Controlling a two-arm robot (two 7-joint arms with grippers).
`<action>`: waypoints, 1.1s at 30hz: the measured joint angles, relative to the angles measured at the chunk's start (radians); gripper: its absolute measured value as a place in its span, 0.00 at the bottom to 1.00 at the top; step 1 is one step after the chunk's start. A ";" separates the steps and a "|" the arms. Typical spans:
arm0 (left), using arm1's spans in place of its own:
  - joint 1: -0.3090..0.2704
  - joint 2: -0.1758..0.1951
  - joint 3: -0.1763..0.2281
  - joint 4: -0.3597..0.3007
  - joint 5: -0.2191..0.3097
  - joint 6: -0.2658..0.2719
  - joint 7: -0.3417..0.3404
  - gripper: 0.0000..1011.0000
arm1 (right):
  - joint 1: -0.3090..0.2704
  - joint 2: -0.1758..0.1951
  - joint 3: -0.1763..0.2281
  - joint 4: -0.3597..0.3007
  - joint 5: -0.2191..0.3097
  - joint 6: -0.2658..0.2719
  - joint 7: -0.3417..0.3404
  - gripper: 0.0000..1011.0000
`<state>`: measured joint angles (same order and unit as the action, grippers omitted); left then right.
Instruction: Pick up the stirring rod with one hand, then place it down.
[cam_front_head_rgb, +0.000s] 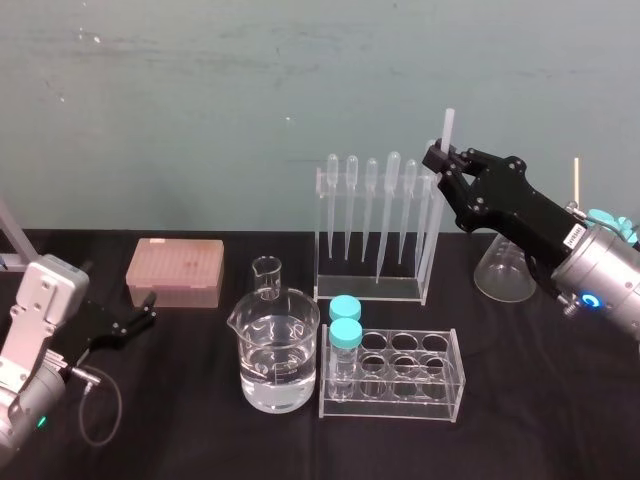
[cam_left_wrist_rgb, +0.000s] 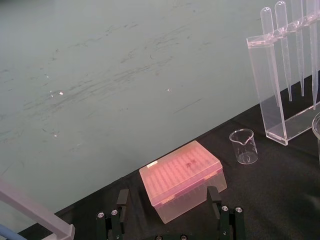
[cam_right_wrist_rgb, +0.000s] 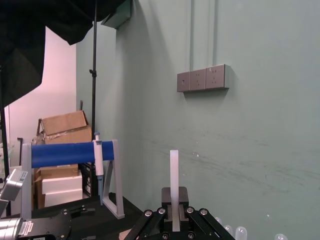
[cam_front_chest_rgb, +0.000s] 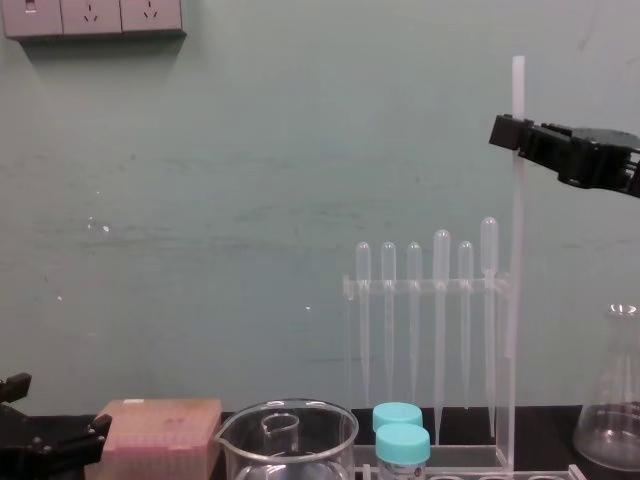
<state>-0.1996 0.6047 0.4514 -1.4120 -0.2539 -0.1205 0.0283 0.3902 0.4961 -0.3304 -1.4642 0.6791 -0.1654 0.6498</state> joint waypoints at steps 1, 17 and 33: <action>0.000 0.000 0.000 0.000 0.000 0.000 0.000 0.99 | 0.001 0.000 0.000 0.001 0.000 0.000 0.000 0.07; 0.000 0.000 0.000 0.000 0.000 0.000 0.000 0.99 | 0.006 -0.005 -0.005 0.009 -0.001 0.001 0.003 0.07; 0.000 0.000 0.000 0.000 0.000 0.000 0.000 0.99 | 0.012 -0.007 -0.013 0.015 -0.001 0.005 0.008 0.07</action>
<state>-0.1996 0.6047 0.4514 -1.4119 -0.2539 -0.1206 0.0283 0.4020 0.4893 -0.3435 -1.4489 0.6776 -0.1599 0.6580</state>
